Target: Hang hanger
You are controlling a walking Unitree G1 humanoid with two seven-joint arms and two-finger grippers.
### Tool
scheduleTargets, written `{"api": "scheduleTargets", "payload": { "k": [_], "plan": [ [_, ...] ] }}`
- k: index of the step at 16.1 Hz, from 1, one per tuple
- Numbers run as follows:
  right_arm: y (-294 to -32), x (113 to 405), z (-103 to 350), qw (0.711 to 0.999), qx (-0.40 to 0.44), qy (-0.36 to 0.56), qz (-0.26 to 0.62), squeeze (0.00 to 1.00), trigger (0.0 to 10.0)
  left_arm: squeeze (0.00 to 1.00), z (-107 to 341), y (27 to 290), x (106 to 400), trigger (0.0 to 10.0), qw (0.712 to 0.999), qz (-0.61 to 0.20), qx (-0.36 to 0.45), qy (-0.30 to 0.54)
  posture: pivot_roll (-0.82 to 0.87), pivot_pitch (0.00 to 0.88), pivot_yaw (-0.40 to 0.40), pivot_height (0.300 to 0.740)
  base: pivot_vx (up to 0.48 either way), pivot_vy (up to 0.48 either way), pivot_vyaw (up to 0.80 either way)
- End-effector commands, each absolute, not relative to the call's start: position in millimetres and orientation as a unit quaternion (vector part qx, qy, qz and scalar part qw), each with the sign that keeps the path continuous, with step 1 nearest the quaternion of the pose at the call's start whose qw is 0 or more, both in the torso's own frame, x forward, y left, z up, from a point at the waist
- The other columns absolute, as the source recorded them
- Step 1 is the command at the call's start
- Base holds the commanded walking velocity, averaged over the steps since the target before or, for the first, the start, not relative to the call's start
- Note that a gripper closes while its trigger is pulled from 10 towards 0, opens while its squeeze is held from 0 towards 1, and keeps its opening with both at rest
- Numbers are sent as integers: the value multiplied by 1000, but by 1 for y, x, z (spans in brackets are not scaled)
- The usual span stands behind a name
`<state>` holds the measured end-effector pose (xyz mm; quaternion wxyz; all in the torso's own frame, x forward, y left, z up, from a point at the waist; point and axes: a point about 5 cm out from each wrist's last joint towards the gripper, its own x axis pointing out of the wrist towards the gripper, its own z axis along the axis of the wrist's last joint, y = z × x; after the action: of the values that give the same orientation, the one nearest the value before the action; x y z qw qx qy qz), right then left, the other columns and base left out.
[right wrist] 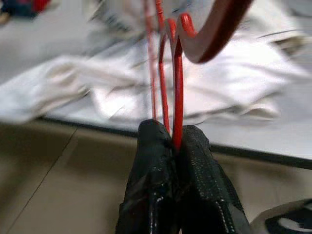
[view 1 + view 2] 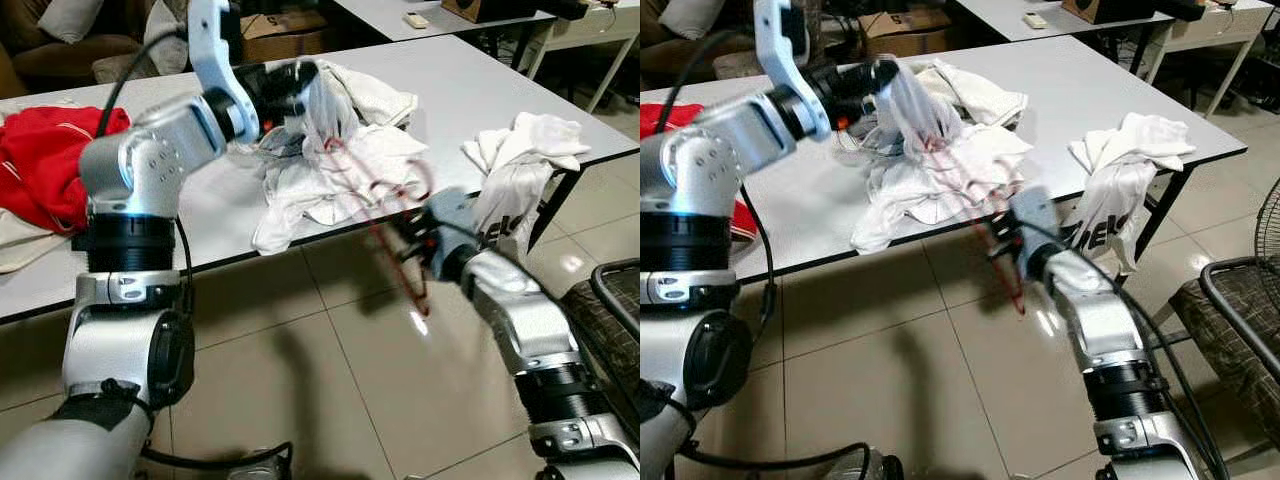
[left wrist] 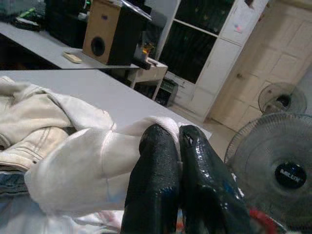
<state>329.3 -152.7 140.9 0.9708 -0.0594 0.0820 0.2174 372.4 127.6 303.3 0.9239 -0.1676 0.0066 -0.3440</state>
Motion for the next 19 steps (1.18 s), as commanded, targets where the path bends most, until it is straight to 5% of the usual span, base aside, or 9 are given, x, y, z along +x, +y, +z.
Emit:
{"api": "scheduleTargets", "payload": {
  "k": [1, 9, 14, 17, 18, 19],
  "plan": [
    [-163, 329, 152, 980, -22, 48, 190, 0, 10000, 0, 318, 135, 374, 0, 930, -328, -163, -21, -139, 0, 43, 740, 0, 0, 0],
    [-187, 311, 191, 960, 203, -51, 185, 0, 10000, 0, 310, 152, 380, 0, 954, -272, -128, -17, -144, 0, 45, 740, 0, 0, 0],
    [-208, 316, 237, 949, 216, -139, 183, 0, 10000, 0, 312, 150, 379, 0, 948, -294, -115, -31, -148, 0, 48, 740, 0, 0, 0],
    [-215, 322, 256, 950, 191, -153, 195, 0, 10000, 0, 358, 143, 390, 0, 937, -302, -114, -132, -112, 0, -8, 740, 0, 0, 0],
    [-212, 325, 247, 955, 187, -133, 186, 0, 10000, 0, 411, 145, 403, 0, 954, -203, -61, -211, -135, 0, 19, 740, 0, 0, 0],
    [-209, 323, 243, 958, 180, -127, 185, 0, 10000, 0, 446, 149, 395, 0, 941, -176, -74, -279, -152, 0, 45, 740, 0, 0, 0]
  ]
}}
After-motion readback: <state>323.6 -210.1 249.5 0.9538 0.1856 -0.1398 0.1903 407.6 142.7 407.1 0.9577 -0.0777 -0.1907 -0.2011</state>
